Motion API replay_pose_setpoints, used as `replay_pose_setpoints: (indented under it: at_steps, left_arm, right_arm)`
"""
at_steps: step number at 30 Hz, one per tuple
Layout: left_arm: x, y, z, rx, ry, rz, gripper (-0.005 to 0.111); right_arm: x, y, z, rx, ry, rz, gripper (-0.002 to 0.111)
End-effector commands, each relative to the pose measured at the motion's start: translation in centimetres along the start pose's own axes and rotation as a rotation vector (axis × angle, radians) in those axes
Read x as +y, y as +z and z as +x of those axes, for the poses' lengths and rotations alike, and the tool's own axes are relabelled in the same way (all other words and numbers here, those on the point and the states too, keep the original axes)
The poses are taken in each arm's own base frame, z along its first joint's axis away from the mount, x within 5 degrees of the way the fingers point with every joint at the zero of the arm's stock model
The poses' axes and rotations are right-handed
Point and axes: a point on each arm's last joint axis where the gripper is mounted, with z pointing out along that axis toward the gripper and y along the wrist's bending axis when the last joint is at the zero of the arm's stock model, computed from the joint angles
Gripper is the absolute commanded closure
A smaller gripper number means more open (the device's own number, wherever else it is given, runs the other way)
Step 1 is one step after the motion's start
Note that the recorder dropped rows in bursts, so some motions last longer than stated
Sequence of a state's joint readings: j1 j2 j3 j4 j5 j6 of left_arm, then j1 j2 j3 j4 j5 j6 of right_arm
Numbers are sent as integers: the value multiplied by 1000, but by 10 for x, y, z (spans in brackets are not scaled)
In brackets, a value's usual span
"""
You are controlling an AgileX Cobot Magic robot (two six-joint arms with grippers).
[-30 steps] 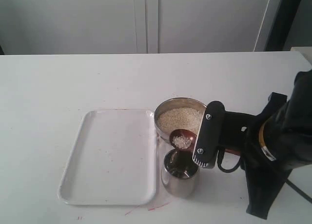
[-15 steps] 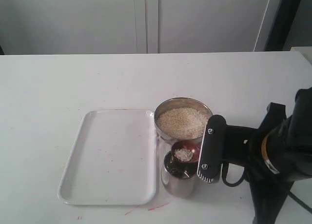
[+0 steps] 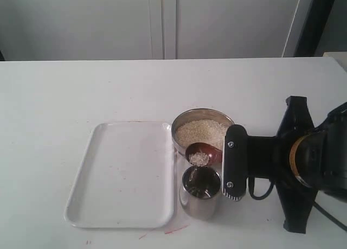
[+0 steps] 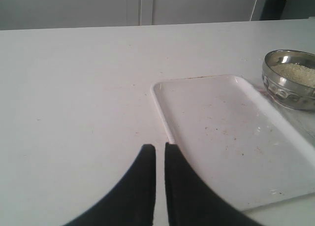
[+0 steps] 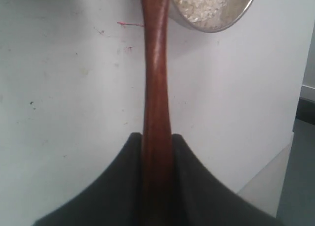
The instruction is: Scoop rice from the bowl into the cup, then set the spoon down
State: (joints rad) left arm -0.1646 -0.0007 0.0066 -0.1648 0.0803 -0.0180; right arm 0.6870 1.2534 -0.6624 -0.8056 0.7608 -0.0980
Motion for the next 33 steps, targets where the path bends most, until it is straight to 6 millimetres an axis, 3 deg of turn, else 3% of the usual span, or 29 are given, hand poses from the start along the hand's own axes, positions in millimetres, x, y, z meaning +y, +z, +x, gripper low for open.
replay_pose_setpoints:
  at_steps: [1,33]
  left_arm:
    - [-1,0,-2,-8,-6,9,92]
    - [-1,0,-2,-8,-6,9,92]
  right_arm:
    - [-2,-1,1,-5,-35,36,108]
    - [-9,-2,0,-10,-151,121,108]
